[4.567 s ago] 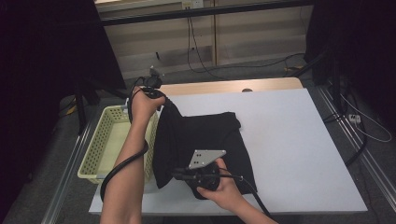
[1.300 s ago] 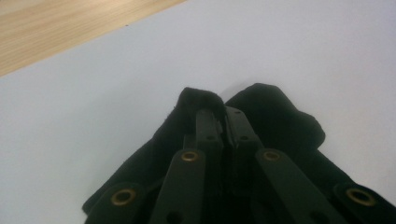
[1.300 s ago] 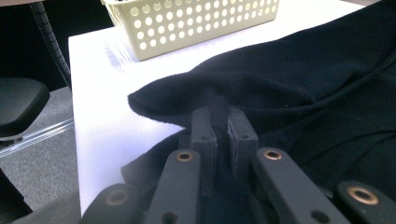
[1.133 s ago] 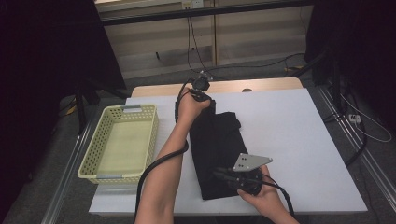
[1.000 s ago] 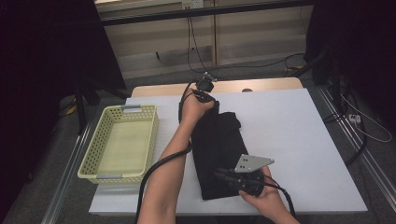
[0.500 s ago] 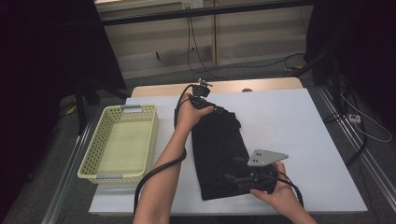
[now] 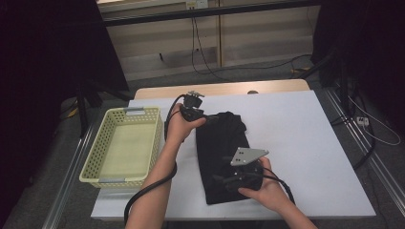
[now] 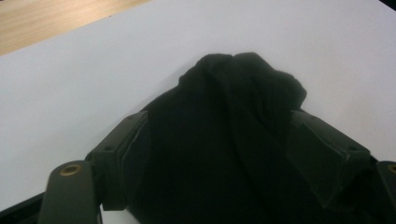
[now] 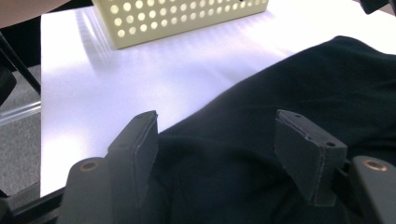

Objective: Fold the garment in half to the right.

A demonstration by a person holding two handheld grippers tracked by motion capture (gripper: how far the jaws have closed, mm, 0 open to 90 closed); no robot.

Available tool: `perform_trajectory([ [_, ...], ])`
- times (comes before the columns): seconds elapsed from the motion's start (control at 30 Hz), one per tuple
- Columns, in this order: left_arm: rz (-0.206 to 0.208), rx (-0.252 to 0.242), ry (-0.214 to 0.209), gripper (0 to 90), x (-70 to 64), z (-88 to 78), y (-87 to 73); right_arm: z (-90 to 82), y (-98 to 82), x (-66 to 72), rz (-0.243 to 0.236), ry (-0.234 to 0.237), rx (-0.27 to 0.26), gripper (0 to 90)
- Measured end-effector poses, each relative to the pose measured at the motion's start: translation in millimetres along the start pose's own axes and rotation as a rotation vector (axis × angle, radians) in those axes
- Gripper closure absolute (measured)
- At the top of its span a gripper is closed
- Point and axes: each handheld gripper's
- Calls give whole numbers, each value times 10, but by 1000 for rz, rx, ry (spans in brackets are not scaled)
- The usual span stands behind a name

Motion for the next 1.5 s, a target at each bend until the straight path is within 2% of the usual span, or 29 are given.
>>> perform_trajectory([
  [0.07,0,-5,-11,223,3,-23,-59,59,6,11,-3,7,10,318],
  [0.23,11,-3,19,218,12,-35,-196,170,-12,24,-11,10,42,330],
  [0.33,14,-7,30,207,13,-46,-280,187,-28,29,-23,8,52,348],
  [0.5,18,-5,42,191,13,-85,-420,189,-58,18,-11,9,53,368],
  [0.57,15,-15,39,190,12,-106,-473,192,-63,16,-9,12,55,393],
  [0.6,8,-20,48,189,9,-120,-497,191,-62,16,-18,10,64,393],
  [0.7,-18,-38,38,182,19,-165,-564,179,-58,2,-20,5,64,416],
  [0.73,-18,-38,38,183,19,-165,-564,179,-58,2,-20,5,64,416],
  [0.77,-29,-29,32,180,28,-174,-574,182,-52,-7,-16,11,59,458],
  [0.83,-34,-35,45,178,39,-204,-597,187,-46,-4,-18,13,61,464],
  [0.93,-33,-36,45,175,25,-249,-650,219,-15,30,-29,28,61,511],
  [1.03,-37,-34,58,176,37,-288,-680,253,28,85,-47,40,65,523],
  [1.1,-42,-34,66,176,50,-307,-704,284,57,133,-55,64,64,525],
  [1.23,-43,-36,78,177,56,-343,-733,387,58,242,-90,91,102,521],
  [1.3,-39,-35,76,177,53,-356,-734,444,29,254,-102,84,136,529],
  [1.33,-42,-40,78,178,47,-355,-733,462,15,254,-103,75,145,541],
  [1.4,-35,-37,80,178,40,-345,-735,478,-12,256,-97,85,159,580],
  [1.5,-34,-31,79,179,30,-318,-742,482,-44,243,-90,78,184,667],
])
Point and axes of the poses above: each handheld gripper's, and its own axes: z roughly forward along the jaws, y roughly out of its top, x roughly to its left, and after that the axes turned 1 degree about x, right-handed
